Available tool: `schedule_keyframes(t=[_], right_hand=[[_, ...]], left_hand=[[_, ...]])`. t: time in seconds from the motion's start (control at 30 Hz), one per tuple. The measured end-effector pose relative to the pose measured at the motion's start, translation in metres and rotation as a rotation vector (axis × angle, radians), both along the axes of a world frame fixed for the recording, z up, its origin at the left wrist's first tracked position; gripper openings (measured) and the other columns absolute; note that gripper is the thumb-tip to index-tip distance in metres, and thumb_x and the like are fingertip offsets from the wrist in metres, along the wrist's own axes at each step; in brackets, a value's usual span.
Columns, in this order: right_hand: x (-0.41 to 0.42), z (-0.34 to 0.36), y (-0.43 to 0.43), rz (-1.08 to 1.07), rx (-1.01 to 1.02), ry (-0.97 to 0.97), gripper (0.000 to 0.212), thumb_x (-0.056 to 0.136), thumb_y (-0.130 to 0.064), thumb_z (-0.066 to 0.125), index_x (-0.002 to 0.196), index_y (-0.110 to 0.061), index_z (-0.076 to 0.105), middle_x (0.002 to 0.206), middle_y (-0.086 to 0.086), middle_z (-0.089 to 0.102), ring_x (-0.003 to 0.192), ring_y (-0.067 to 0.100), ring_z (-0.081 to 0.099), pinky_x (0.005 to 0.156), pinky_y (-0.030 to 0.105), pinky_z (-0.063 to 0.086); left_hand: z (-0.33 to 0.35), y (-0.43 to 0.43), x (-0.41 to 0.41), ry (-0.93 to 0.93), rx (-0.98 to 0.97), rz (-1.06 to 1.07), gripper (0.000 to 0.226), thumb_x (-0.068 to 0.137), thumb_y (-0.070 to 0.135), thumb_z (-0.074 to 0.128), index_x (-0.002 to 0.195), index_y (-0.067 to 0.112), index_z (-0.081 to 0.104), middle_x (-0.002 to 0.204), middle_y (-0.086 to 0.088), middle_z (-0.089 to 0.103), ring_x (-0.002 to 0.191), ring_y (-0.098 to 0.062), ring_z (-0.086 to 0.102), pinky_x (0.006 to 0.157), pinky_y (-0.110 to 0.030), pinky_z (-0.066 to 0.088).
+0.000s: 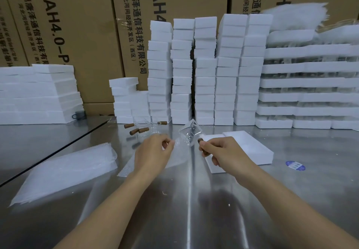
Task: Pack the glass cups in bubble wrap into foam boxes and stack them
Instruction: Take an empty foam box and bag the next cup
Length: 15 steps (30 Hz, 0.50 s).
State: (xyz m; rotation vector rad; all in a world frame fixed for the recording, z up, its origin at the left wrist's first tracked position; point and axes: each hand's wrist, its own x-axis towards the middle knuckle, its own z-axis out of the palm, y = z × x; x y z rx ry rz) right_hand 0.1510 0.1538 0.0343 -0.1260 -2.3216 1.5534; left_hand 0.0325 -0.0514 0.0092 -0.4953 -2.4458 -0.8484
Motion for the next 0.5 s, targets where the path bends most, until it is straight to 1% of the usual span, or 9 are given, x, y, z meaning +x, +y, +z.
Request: schedule_keyframes(t=[0.1,0.17,0.27,0.33,0.4,0.5], right_hand=[[0.0,-0.002,-0.001,-0.006,-0.012,-0.036,0.042,0.098,-0.047,0.066,0.083,-0.009,0.077,0.078,-0.006,0.075,0.051,0.01,0.045,0.051,0.017,0.036],[0.0,-0.002,0.0,-0.014,-0.02,-0.056,0.043,0.098,-0.046,0.067,0.083,-0.007,0.077,0.076,-0.006,0.074,0.05,0.01,0.042,0.056,0.022,0.036],[0.0,-0.002,0.0,-0.015,-0.002,-0.094,0.039,0.096,-0.047,0.068,0.083,-0.013,0.079,0.077,-0.007,0.076,0.049,0.007,0.043,0.06,0.023,0.037],[0.001,-0.002,-0.001,-0.013,0.013,-0.107,0.037,0.095,-0.048,0.069,0.083,-0.015,0.08,0.078,-0.007,0.077,0.05,0.005,0.044,0.06,0.023,0.04],[0.001,-0.003,-0.002,-0.02,0.025,-0.11,0.036,0.095,-0.05,0.069,0.083,-0.018,0.081,0.079,-0.008,0.077,0.049,0.003,0.046,0.058,0.021,0.041],[0.002,0.0,-0.002,0.002,-0.041,-0.11,0.035,0.095,-0.049,0.07,0.084,-0.018,0.081,0.08,-0.008,0.078,0.047,0.006,0.042,0.056,0.021,0.038]], left_hand=[[0.004,0.003,0.007,0.057,0.09,-0.009,0.025,0.104,0.049,0.057,0.084,0.037,0.067,0.087,0.02,0.065,0.075,-0.002,0.06,0.06,-0.028,0.04],[0.007,0.004,0.011,0.086,0.163,-0.039,0.025,0.106,0.049,0.057,0.083,0.039,0.063,0.089,0.02,0.065,0.077,-0.002,0.06,0.061,-0.027,0.04],[0.011,0.007,0.018,0.14,0.262,-0.158,0.021,0.107,0.045,0.059,0.089,0.038,0.066,0.094,0.017,0.065,0.087,-0.004,0.06,0.068,-0.029,0.05],[0.011,0.011,0.024,0.189,0.267,-0.238,0.017,0.107,0.043,0.06,0.095,0.034,0.069,0.096,0.017,0.064,0.088,-0.007,0.062,0.072,-0.028,0.052],[0.01,0.015,0.031,0.243,0.226,-0.307,0.015,0.106,0.043,0.059,0.099,0.035,0.069,0.099,0.02,0.062,0.09,-0.007,0.062,0.074,-0.022,0.051],[0.011,0.021,0.041,0.327,0.172,-0.405,0.015,0.108,0.04,0.06,0.103,0.032,0.071,0.099,0.023,0.059,0.091,-0.007,0.062,0.075,-0.016,0.047]])
